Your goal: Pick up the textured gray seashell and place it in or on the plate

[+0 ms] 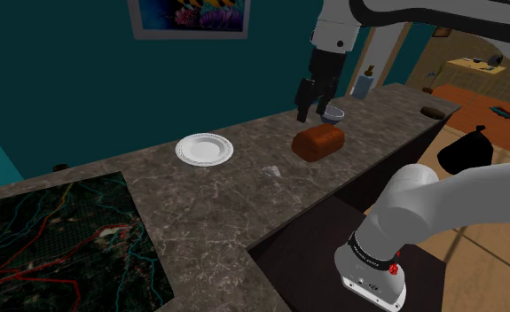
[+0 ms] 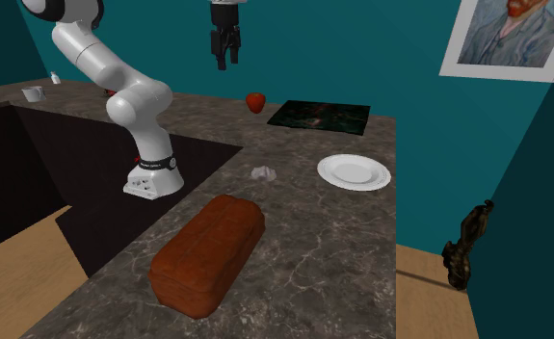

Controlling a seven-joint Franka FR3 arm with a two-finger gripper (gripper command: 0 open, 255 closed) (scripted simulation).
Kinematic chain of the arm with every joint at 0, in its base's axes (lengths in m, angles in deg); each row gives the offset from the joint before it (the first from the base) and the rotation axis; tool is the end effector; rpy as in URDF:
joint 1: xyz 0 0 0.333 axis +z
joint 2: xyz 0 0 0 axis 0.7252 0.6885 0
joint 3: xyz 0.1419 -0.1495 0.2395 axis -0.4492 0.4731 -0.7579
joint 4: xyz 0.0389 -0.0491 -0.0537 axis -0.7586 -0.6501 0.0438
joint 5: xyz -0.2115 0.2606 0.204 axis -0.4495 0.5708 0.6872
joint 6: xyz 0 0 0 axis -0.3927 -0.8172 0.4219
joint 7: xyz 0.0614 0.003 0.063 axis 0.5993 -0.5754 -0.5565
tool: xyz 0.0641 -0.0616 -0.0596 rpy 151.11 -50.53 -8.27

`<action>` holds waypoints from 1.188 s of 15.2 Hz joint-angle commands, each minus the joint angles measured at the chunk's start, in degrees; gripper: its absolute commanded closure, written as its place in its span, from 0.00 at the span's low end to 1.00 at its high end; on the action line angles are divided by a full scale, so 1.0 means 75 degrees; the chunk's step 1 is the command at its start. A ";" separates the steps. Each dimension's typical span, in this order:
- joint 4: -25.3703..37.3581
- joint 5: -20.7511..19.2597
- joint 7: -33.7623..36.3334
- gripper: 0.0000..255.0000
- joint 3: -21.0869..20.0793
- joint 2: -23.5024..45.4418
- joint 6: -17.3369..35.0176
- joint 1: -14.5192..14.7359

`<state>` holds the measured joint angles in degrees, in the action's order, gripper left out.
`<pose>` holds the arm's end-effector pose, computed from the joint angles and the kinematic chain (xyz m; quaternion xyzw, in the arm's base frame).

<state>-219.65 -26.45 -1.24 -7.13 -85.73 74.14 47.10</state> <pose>0.2978 0.0373 0.6041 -0.9987 0.0379 0.0195 0.0268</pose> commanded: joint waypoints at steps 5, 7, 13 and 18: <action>-0.0820 -0.0122 -0.0133 0.00 0.0051 0.0216 0.1071 -0.0096; -0.1175 -0.0182 -0.0194 0.00 0.0078 0.0396 0.1625 -0.0150; -0.2003 -0.0361 -0.0353 0.00 0.0170 0.1247 0.3366 -0.0328; -0.2392 -0.0516 -0.0458 0.00 0.0256 0.2316 0.4881 -0.0497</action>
<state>-236.80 -30.02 -4.38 -5.46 -69.96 108.13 43.71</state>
